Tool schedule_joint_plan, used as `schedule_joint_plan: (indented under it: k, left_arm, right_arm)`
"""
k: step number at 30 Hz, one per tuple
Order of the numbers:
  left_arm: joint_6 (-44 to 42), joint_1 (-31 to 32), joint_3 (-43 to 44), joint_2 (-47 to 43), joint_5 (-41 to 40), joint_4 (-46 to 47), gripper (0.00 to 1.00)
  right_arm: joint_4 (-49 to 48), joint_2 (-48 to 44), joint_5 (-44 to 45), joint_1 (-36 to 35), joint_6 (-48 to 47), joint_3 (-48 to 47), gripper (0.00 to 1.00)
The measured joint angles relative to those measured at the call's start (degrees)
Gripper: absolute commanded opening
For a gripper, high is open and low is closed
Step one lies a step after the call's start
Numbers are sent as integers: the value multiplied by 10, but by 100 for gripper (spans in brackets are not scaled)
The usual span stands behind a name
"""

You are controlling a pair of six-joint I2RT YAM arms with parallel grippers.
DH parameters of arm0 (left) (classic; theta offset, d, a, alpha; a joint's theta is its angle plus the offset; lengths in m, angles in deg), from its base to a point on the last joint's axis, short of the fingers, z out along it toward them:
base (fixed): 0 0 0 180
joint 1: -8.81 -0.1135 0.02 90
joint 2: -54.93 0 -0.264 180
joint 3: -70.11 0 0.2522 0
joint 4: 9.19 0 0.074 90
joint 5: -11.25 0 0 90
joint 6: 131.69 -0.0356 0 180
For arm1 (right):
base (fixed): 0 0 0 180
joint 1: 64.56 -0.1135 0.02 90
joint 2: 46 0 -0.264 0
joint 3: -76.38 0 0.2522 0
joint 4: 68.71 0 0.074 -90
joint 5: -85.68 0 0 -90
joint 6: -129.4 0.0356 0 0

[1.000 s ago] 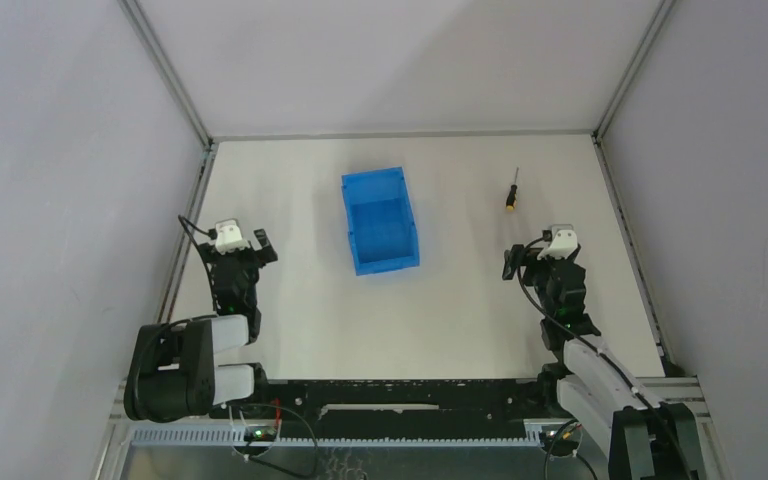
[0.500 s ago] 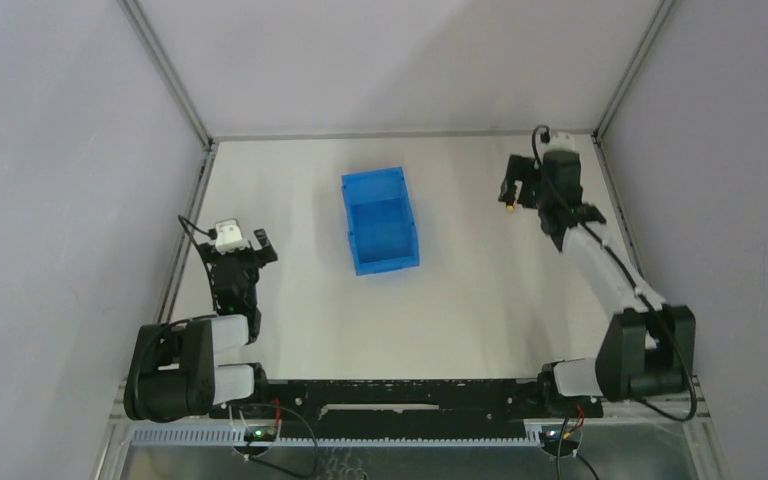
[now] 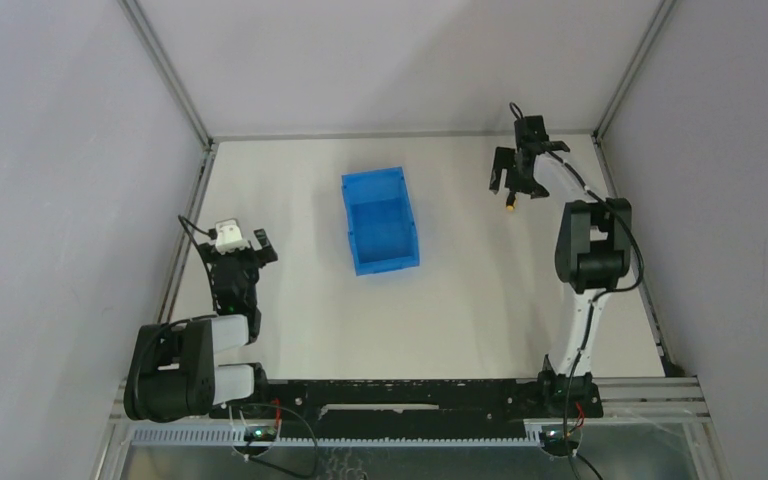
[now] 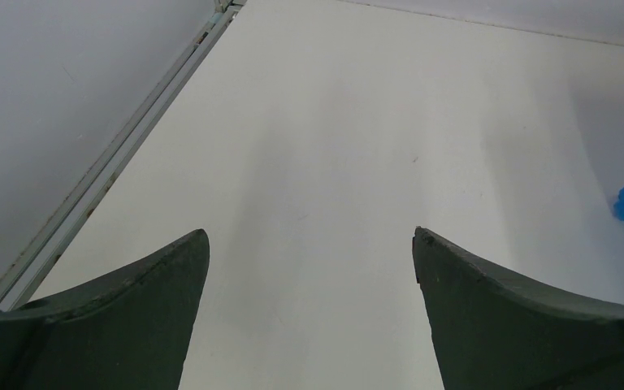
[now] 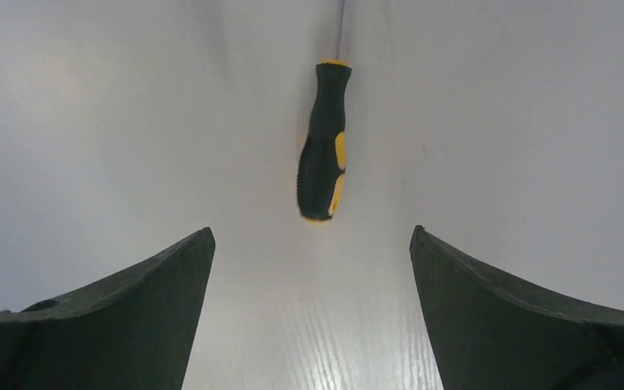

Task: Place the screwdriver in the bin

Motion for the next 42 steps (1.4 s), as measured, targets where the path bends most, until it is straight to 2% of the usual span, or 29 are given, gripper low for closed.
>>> schedule_joint_plan:
  k: [5,8,10,13,15,19,24,31,34,37,42]
  left_arm:
    - [0,0,0,0,0,0,100]
    - [0,0,0,0,0,0,100]
    - [0,0,0,0,0,0,100]
    - [0,0,0,0,0,0,100]
    - [0,0,0,0,0,0,100]
    - [0,0,0,0,0,0,100]
    - [0,0,0,0,0,0,100]
    - [0,0,0,0,0,0,100]
    - [0,0,0,0,0,0,100]
    - [0,0,0,0,0,0,100]
    - [0,0,0,0,0,0,100]
  right_arm:
    - [49,82,5,10,-1,-69,84]
    - [67,129,7,16,0,-113,72]
    - [77,151,5,17,1,-128,59]
    - [89,172,-12,22,4,-149,27]
    - [98,176,-16,23,7,-160,17]
    - [116,177,-19,27,11,-169,10]
    - [150,167,-24,28,8,-189,9]
    - [198,50,-34,13,5,-189,9]
    - [209,-18,-34,-16,3,-189,9]
    - [205,-68,-41,-74,4,-190,9]
    - [200,-90,-57,-190,19,-214,10]
